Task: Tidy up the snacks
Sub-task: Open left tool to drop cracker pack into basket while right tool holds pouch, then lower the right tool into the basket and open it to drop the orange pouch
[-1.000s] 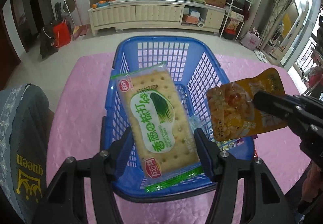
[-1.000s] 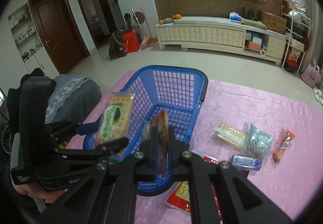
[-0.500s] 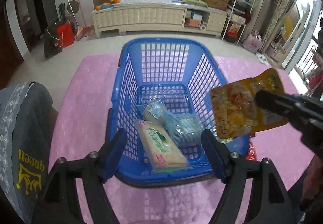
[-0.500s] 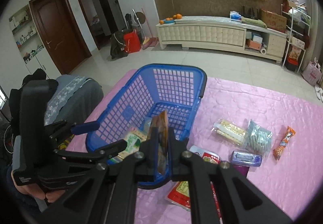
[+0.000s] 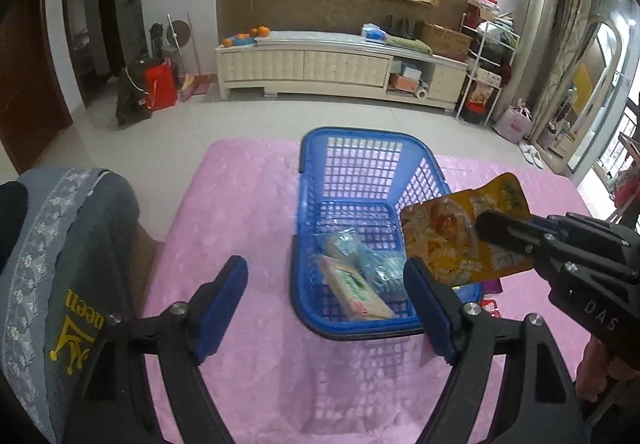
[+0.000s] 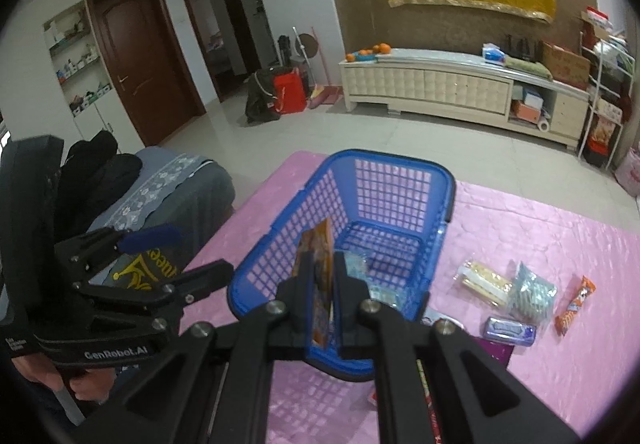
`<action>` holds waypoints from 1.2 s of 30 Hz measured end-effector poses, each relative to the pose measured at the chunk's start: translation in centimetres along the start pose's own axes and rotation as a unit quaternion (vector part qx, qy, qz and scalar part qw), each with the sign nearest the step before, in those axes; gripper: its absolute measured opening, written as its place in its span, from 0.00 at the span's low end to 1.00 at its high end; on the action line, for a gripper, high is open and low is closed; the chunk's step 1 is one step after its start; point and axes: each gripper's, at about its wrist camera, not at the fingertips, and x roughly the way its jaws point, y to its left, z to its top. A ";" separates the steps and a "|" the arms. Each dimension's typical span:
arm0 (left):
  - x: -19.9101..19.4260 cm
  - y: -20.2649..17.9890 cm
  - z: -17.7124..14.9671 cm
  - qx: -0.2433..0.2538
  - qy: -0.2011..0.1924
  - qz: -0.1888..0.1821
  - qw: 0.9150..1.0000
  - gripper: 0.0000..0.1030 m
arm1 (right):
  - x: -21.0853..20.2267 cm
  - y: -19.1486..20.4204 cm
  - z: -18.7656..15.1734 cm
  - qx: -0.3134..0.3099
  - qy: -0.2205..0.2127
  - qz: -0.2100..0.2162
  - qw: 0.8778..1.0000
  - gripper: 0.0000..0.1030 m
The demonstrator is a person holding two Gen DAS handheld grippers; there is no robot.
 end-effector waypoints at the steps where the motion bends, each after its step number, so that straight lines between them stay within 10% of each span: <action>1: 0.1 0.2 0.0 -0.002 0.000 0.000 1.000 0.77 | 0.3 0.3 0.1 -0.002 0.000 0.000 1.000 0.10; 23: 4.8 3.4 -2.1 -0.033 0.037 -0.039 0.998 0.77 | 7.5 0.1 -2.4 0.003 0.099 -0.060 0.993 0.12; 31: 3.4 3.0 -2.1 -0.031 0.032 -0.036 0.998 0.77 | 7.0 -0.6 -3.3 0.013 0.129 -0.066 0.989 0.67; 36: 0.9 1.9 -1.8 -0.014 0.003 -0.027 1.000 0.77 | 4.3 -0.3 -2.6 0.005 0.101 -0.070 0.992 0.71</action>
